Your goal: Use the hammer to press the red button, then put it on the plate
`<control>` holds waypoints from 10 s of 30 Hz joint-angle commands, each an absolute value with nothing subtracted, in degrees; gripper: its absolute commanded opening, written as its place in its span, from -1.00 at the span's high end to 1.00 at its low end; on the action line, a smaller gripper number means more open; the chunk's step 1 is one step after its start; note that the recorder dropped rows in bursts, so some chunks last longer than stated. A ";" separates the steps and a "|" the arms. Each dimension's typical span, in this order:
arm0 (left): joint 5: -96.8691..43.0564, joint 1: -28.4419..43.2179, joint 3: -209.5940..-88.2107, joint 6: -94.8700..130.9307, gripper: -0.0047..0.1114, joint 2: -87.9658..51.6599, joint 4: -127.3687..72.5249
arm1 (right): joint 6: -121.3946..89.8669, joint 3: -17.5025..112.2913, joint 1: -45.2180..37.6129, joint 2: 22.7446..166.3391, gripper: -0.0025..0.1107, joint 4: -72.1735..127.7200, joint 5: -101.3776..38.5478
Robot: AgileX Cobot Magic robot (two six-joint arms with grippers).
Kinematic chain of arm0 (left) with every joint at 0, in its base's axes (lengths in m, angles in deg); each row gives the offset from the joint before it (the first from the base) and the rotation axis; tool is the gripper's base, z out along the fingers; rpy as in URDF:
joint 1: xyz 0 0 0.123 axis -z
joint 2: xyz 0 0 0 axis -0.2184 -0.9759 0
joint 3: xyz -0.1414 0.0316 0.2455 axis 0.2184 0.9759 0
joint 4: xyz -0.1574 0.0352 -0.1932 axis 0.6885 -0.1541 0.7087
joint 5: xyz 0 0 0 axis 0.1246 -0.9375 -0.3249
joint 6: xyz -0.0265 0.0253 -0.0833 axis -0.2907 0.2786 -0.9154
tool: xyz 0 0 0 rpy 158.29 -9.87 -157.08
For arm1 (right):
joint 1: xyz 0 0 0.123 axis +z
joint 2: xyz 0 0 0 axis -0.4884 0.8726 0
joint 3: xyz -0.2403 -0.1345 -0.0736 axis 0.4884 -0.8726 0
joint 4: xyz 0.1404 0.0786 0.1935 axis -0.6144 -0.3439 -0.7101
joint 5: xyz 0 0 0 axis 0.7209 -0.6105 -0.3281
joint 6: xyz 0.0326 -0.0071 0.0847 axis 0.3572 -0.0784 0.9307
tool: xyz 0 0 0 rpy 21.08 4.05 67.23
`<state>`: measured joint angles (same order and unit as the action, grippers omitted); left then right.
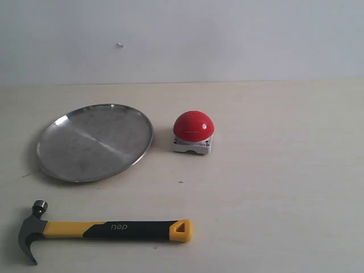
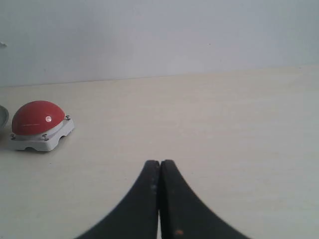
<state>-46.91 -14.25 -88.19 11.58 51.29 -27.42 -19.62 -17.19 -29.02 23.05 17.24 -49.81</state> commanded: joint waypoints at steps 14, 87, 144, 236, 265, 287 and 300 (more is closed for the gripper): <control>-46.68 -14.37 -88.21 11.52 0.92 51.66 -27.42 | -21.44 -17.50 -29.24 22.74 0.96 18.43 -45.00; -46.68 -14.37 -88.21 11.64 0.92 51.66 -27.42 | -46.46 88.96 29.81 149.55 0.96 23.71 -101.38; -46.68 -14.37 -88.21 11.64 0.92 51.66 -27.42 | -48.89 106.85 31.74 168.80 -0.11 26.81 -98.69; -46.68 -14.37 -88.21 11.64 0.92 51.66 -27.42 | 101.46 34.07 31.73 104.18 0.96 127.72 -79.03; -46.68 -14.37 -88.21 11.64 0.92 51.66 -27.42 | 69.84 32.89 31.58 106.19 0.96 127.72 -60.09; -46.68 -14.37 -88.21 11.64 0.92 51.66 -27.42 | -30.64 10.11 16.73 106.89 0.96 9.71 38.55; -46.68 -14.37 -88.21 11.64 0.92 51.66 -27.42 | -25.79 10.69 16.73 106.89 0.96 26.24 38.55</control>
<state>-46.91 -14.25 -88.19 11.58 51.29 -27.42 -26.07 9.77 16.73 107.50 22.98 33.66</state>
